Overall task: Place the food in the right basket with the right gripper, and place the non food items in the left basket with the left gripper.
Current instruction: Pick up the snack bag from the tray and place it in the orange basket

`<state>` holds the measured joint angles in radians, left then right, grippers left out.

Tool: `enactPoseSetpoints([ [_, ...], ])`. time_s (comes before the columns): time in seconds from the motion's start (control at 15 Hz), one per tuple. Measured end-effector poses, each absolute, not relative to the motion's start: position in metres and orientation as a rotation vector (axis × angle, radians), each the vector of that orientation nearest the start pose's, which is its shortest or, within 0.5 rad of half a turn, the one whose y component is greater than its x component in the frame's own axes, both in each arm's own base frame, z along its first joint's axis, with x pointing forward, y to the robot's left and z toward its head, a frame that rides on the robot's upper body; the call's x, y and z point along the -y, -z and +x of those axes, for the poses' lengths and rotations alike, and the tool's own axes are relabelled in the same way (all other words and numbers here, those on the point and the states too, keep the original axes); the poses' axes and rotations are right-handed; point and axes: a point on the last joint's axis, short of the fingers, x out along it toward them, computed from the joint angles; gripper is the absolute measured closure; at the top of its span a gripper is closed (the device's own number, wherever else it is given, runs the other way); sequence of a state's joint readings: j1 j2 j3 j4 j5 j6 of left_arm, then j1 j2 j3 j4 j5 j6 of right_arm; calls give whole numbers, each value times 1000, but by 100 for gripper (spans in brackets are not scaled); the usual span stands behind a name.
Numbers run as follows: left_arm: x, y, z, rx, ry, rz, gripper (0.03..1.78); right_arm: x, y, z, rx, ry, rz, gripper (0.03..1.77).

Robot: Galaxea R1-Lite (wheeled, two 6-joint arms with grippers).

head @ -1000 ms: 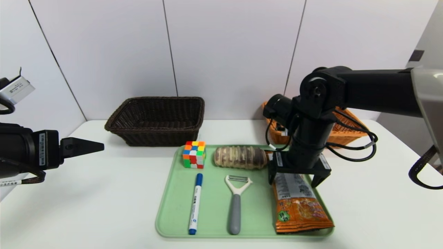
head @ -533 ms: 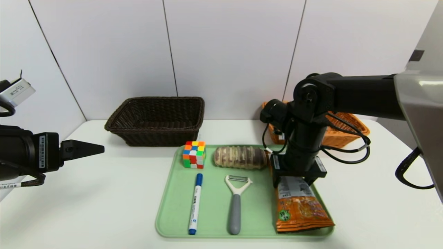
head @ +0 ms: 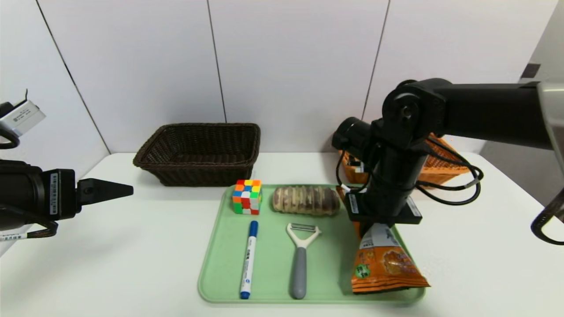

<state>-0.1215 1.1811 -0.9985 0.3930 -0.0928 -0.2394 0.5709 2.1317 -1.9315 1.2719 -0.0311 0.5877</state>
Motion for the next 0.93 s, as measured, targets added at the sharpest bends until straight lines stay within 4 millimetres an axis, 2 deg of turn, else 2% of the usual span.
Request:
enactPoseSetpoints([
  [0.33, 22, -264, 160, -603, 138, -223, 12, -179, -227, 265, -1545, -76, 71, 143],
  [0.53, 22, -263, 161, -611, 136, -222, 12, -173, -252, 254, -1473, -159, 177, 143],
  [0.73, 22, -261, 162, -620, 136, -222, 12, -169, -283, 259, -1257, -241, 416, 143],
  [0.93, 25, -260, 164, -630, 137, -250, 12, -158, -314, 277, -996, -267, 709, 143],
])
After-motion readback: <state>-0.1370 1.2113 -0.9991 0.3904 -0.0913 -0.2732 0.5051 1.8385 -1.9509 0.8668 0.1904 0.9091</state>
